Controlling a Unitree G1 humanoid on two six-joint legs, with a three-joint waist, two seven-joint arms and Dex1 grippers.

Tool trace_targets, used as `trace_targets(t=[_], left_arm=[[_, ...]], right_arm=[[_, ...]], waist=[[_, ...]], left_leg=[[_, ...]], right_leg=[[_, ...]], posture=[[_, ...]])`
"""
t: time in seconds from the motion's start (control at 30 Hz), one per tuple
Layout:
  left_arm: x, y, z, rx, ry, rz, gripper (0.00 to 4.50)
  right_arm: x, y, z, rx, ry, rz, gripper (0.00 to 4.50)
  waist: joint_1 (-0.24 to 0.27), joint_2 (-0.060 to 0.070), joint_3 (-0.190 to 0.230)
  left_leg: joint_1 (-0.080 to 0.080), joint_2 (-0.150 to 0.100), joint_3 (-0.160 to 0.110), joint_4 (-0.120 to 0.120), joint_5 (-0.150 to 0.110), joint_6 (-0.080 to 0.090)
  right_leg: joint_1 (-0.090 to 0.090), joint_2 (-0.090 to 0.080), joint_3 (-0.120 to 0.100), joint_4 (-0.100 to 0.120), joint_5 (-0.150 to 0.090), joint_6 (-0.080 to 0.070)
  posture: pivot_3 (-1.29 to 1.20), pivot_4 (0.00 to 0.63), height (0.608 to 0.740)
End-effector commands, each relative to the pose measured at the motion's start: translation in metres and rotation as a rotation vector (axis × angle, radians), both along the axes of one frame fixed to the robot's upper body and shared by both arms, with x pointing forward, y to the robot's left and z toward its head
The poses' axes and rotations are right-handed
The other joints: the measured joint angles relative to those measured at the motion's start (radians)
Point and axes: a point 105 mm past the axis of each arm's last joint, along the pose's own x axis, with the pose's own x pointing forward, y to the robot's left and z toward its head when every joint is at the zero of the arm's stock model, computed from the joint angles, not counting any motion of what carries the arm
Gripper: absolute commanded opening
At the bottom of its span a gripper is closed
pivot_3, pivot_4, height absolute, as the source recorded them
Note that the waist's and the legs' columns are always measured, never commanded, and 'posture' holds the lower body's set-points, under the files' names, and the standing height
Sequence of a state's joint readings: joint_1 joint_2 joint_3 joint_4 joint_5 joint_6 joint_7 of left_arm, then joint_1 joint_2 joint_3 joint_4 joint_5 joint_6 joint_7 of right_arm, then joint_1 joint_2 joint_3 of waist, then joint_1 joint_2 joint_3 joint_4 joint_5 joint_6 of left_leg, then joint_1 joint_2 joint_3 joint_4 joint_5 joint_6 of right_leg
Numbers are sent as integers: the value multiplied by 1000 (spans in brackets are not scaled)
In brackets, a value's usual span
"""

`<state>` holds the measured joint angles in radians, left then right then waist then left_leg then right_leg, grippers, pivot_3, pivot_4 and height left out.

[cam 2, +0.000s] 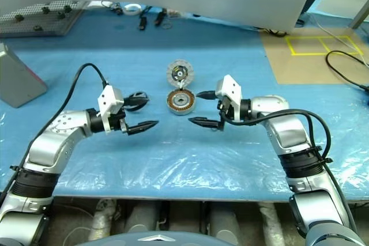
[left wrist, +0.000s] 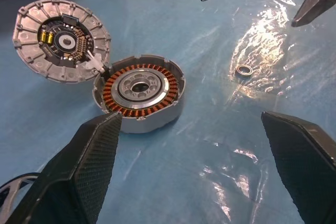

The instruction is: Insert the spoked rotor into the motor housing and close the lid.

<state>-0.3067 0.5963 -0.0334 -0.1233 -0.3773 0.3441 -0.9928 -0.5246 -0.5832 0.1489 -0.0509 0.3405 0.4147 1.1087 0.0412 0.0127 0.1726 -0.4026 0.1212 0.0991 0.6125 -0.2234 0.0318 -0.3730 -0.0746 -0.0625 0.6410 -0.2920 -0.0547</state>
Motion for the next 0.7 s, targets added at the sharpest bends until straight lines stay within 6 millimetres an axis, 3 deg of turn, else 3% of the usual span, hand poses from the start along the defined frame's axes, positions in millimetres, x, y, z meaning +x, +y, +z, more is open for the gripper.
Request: trace_targets(t=[0.03, 0.23, 0.47, 0.7], left_arm=[[-2, -4, 12, -7, -56, -16, 4500], [11, 2, 11, 2, -73, 46, 4500], [12, -2, -8, -13, -55, 86, 4500], [5, -6, -27, -23, -55, 126, 4500]], right_arm=[[-1, 5, 15, 18, -54, 27, 4487], [17, 21, 31, 20, -75, 32, 4487], [39, 50, 23, -107, -65, 37, 4487], [51, 54, 21, -183, 30, 52, 4487]], waist=[[0, 0, 0], [-2, 0, 0], [-2, 0, 0], [-3, 0, 0]], left_leg=[[0, 0, 0, 0, 0, 0], [1, 0, 0, 0, 1, 1], [-1, 0, 0, 0, 3, -2], [-2, 0, 0, 1, 3, -2]], right_leg=[[0, 0, 0, 0, 0, 0], [0, 0, 0, 1, 1, -1], [-1, 0, -1, 1, 1, -1], [-2, 0, -1, 1, 1, -1]], posture=[[0, 150, 740], [0, 150, 740], [0, 150, 740], [0, 150, 740]])
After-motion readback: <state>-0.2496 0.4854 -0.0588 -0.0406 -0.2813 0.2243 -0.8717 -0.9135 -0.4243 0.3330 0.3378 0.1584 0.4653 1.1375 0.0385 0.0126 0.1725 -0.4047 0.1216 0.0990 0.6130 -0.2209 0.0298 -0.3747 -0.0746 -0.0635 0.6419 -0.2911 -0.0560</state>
